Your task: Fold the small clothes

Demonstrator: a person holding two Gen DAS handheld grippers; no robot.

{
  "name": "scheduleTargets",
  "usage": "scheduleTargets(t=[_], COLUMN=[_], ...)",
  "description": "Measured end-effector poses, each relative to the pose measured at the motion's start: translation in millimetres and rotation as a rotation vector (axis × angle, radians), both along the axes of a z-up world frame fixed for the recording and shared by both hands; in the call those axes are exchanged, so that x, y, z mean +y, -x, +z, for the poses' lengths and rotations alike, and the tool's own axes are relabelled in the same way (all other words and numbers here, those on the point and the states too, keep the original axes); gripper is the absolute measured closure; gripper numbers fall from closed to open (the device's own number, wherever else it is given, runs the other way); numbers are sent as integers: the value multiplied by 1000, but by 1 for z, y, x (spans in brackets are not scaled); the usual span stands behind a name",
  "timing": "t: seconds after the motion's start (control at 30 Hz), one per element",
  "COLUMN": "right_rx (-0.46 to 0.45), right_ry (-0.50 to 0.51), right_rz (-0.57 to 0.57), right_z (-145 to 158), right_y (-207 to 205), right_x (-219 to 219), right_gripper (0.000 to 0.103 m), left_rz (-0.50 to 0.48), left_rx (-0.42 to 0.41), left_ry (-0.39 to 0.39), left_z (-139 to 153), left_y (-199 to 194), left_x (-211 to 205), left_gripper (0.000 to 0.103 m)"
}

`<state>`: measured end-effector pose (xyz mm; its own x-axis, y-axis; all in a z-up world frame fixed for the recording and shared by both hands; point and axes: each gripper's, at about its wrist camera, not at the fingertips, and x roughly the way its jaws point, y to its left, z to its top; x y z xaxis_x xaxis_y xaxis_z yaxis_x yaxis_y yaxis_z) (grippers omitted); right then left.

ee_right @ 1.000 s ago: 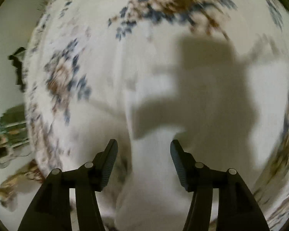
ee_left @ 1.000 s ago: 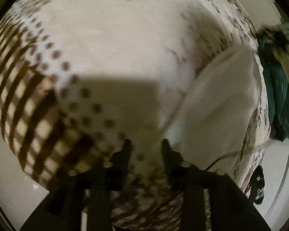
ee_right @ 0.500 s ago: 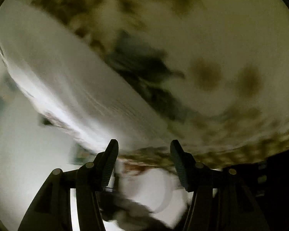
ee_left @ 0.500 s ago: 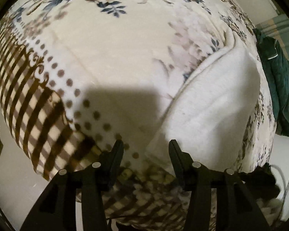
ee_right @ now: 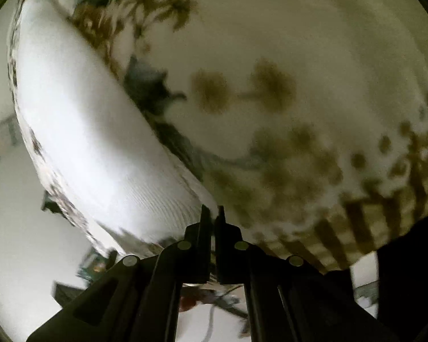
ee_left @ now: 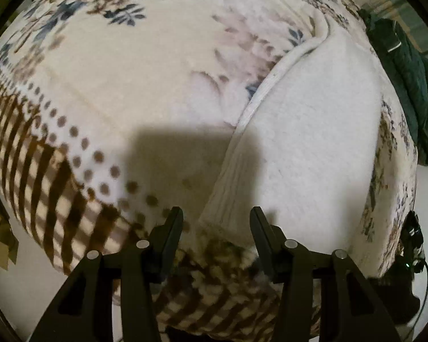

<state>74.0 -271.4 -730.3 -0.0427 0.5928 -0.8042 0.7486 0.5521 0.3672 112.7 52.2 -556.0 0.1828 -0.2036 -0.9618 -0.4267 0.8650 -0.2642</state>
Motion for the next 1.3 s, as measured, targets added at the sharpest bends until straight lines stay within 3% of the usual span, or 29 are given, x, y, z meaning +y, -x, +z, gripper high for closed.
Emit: scheduleTargets(t=[0.07, 0.17, 0.2, 0.23, 0.33, 0.43, 0.57, 0.7, 0.8, 0.87, 0.9, 0.93, 1.0, 1.1, 1.3], right_rx=[-23, -26, -19, -15, -1, 4, -9, -1, 4, 22, 38, 53, 56, 16, -64], right_ry=[20, 43, 58, 63, 118, 137, 102, 160, 125, 58, 12, -49, -76, -35, 10], right_rz=[46, 76, 83, 85, 111, 128, 209, 306, 344, 347, 340, 320, 300, 297, 190], right_z=[9, 10, 10, 9, 5, 1, 10, -6, -17, -18, -20, -20, -15, -2, 2], right_y=[-1, 7, 7, 0, -3, -11, -16, -20, -36, -45, -49, -51, -55, -69, -122], right_x=[8, 16, 23, 23, 44, 38, 60, 84, 87, 84, 81, 75, 59, 37, 4], right_gripper=[102, 102, 102, 102, 102, 103, 103, 102, 101, 92, 79, 58, 40, 40, 40], left_rz=[-34, -125, -144, -162, -132, -91, -64, -79, -116, -132, -136, -141, -139, -156, -253], left_rx=[-4, -9, -14, -16, -81, -116, -94, -47, -30, -19, -11, -14, -31, -95, -222], left_ry=[0, -62, -93, -94, -79, -62, -75, -23, 36, 59, 42, 41, 41, 71, 115], left_z=[-5, -13, -14, -15, -1, 12, 5, -17, -17, -10, -6, -3, 7, 20, 22], left_y=[-8, -19, -21, -23, -17, -11, -11, -15, -18, -19, -21, -23, -33, -57, -151], left_x=[-2, -12, -13, -14, 0, 20, 37, 42, 37, 38, 39, 41, 44, 47, 14], left_gripper=[57, 59, 85, 103, 102, 102, 102, 102, 100, 100, 99, 98, 84, 53, 52])
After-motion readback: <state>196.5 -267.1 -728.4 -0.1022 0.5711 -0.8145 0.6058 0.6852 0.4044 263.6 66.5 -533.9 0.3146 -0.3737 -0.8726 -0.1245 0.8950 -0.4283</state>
